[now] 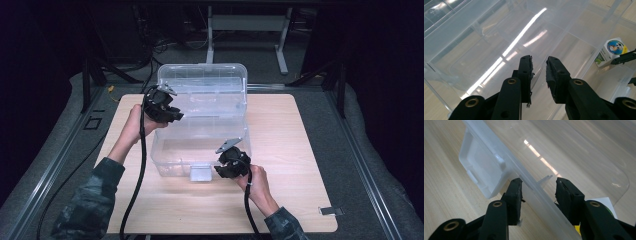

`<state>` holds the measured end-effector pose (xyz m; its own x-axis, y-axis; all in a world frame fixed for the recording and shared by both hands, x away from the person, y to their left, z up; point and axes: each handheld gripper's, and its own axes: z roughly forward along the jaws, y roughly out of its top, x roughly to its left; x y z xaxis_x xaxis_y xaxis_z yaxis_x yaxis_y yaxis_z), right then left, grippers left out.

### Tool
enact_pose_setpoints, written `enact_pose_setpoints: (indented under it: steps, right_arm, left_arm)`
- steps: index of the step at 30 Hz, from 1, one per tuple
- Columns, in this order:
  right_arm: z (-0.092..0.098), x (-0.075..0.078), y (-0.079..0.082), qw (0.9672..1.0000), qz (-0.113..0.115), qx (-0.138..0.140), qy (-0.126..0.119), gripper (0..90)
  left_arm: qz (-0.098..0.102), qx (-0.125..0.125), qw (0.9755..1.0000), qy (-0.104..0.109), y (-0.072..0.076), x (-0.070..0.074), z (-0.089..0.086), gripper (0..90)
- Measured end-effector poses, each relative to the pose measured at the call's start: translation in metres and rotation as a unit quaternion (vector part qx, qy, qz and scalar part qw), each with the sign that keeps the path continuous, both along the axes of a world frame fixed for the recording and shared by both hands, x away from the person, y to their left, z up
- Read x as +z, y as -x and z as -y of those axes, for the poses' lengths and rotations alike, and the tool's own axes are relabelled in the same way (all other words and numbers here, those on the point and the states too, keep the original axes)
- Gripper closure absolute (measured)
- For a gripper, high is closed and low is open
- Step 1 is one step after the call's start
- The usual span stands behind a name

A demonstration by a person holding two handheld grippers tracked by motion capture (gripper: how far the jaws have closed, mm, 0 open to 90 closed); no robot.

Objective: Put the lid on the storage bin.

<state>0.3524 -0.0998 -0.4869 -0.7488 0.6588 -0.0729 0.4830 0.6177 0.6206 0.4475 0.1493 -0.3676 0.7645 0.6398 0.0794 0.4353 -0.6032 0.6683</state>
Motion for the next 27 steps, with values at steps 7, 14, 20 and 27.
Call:
enact_pose_setpoints:
  steps: [7,14,20,27]
  right_arm:
    - [0.0,0.0,0.0,1.0,0.0,0.0,0.0,56.8]
    - [-0.001,0.0,0.0,1.0,0.002,0.003,0.007,56.7]
    - [-0.001,0.0,0.0,1.0,0.002,0.002,0.007,56.7]
    - [-0.001,0.0,0.0,1.0,0.001,0.003,0.007,56.6]
  left_arm:
    - [0.013,-0.005,0.9999,0.005,0.013,-0.003,-0.002,73.8]
    - [0.026,-0.005,0.9996,0.01,0.024,-0.007,-0.004,73.8]
    - [0.035,-0.006,0.9993,0.006,0.031,-0.01,-0.004,73.7]
    - [0.061,-0.006,0.9981,-0.01,0.046,-0.016,-0.001,73.2]
